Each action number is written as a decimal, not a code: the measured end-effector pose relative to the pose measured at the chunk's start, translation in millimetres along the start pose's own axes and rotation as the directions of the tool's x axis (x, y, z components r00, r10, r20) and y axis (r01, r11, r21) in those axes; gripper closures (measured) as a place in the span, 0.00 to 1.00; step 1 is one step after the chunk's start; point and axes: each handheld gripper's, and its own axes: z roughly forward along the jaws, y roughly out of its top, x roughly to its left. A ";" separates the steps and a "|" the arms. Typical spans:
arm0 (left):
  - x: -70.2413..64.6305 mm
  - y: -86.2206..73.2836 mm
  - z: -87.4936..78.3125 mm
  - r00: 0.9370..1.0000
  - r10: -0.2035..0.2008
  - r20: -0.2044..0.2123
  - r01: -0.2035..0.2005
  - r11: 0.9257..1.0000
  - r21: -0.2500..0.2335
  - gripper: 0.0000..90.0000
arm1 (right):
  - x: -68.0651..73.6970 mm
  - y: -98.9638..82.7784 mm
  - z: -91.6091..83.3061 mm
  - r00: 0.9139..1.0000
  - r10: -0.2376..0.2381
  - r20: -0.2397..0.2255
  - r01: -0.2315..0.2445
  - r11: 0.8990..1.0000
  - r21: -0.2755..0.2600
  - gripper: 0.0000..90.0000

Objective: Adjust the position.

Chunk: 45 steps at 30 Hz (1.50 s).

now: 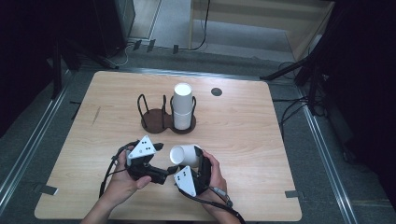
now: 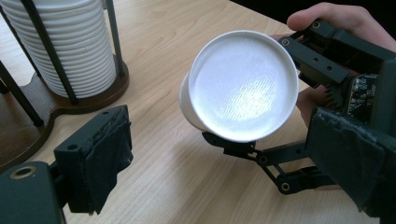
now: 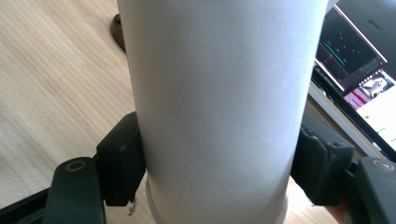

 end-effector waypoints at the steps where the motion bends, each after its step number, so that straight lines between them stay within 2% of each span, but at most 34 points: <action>1: -1.2 0.2 0.0 1.000 0.005 -0.008 -0.005 1.000 -0.001 0.11 | 1.0 0.1 -0.5 1.000 -0.007 -0.007 0.007 1.000 -0.003 0.30; 4: -2.2 0.5 0.2 1.000 0.009 -0.010 -0.009 1.000 -0.001 0.13 | 1.5 0.4 -1.0 1.000 -0.002 -0.016 0.002 1.000 -0.011 0.30; 14: -6.5 0.6 3.0 1.000 0.029 -0.001 -0.029 0.999 0.013 0.15 | 4.3 2.4 -3.2 0.999 -0.029 -0.019 0.029 0.999 -0.036 0.30; 20: -9.7 -0.1 6.3 0.999 0.051 0.002 -0.051 0.998 0.034 0.16 | 7.5 3.4 -5.3 0.998 -0.041 -0.039 0.039 0.998 -0.059 0.30; 25: -9.9 0.1 6.3 0.999 0.050 0.001 -0.050 0.998 0.034 0.17 | 8.2 3.9 -6.4 0.998 -0.048 -0.046 0.045 0.996 -0.075 0.30; 28: -9.7 0.1 5.6 0.999 0.053 0.008 -0.053 0.998 0.029 0.17 | 9.0 4.9 -8.8 0.996 -0.040 -0.077 0.033 0.995 -0.098 0.30; 32: -9.8 0.3 4.9 0.999 0.050 0.012 -0.051 0.998 0.023 0.18 | 10.5 5.9 -9.8 0.996 -0.048 -0.077 0.039 0.993 -0.108 0.30; 45: -11.7 0.3 4.4 0.998 0.063 0.018 -0.063 0.998 0.027 0.32 | 10.5 6.2 -11.4 0.995 -0.045 -0.091 0.032 0.991 -0.133 0.29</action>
